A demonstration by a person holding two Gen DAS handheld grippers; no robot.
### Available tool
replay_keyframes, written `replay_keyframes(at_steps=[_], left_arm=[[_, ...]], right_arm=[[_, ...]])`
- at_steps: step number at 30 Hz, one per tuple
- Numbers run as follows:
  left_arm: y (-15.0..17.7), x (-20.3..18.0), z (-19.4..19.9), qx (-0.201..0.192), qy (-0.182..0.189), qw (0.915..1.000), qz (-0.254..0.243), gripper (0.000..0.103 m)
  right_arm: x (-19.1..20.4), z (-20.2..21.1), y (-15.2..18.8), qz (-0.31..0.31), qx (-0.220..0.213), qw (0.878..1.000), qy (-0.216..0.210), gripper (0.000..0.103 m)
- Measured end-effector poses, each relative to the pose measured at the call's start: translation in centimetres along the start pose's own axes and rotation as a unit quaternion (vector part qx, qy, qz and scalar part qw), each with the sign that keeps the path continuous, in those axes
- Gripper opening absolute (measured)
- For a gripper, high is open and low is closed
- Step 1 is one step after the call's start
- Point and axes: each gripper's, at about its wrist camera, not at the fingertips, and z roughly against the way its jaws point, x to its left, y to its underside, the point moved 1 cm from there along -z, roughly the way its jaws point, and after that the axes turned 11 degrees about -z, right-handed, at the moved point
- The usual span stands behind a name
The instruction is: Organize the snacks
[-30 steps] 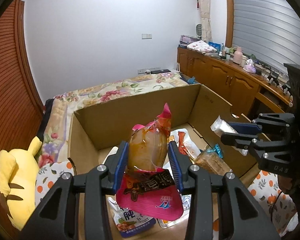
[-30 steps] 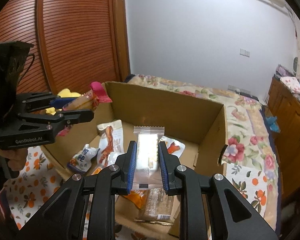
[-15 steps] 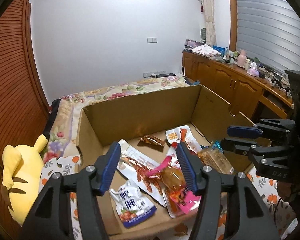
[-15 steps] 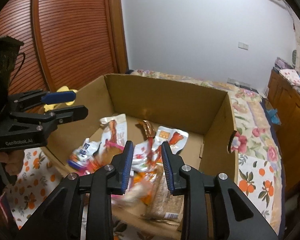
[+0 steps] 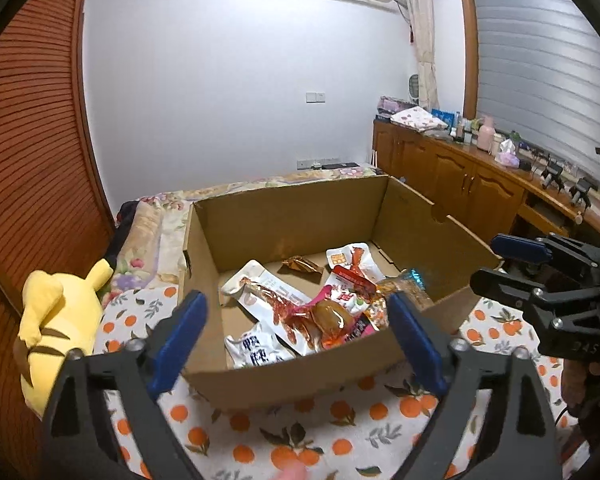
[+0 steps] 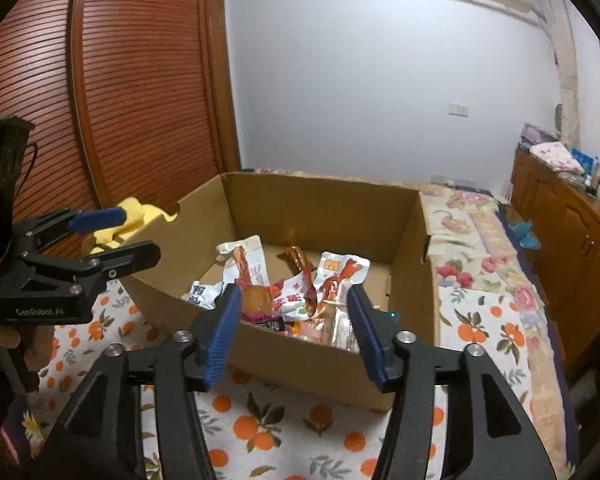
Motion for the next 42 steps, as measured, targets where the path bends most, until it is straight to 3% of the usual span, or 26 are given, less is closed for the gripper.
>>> replay_keyframes(at_steps=[4, 9, 24, 42], left_arm=[[0.3, -0.2, 1.3, -0.009, -0.020, 0.9998, 0.001, 0.103], [0.6, -0.3, 3.1, -0.028, -0.033, 0.9990, 0.011, 0.103], [2.5, -1.7, 8.4, -0.057, -0.064, 0.9962, 0.017, 0.103], [4.9, -2.7, 10.0, -0.046, -0.064, 0.9964, 0.031, 0.103]], right_arm=[[0.3, 1.6, 0.3, -0.003, -0.020, 1.000, 0.008, 0.081], [0.5, 2.9, 0.5, -0.013, -0.040, 0.999, 0.027, 0.089], [1.6, 7.7, 2.0, -0.026, -0.093, 0.993, 0.063, 0.091], [1.3, 9.9, 4.9, -0.040, -0.101, 0.988, 0.107, 0.092]])
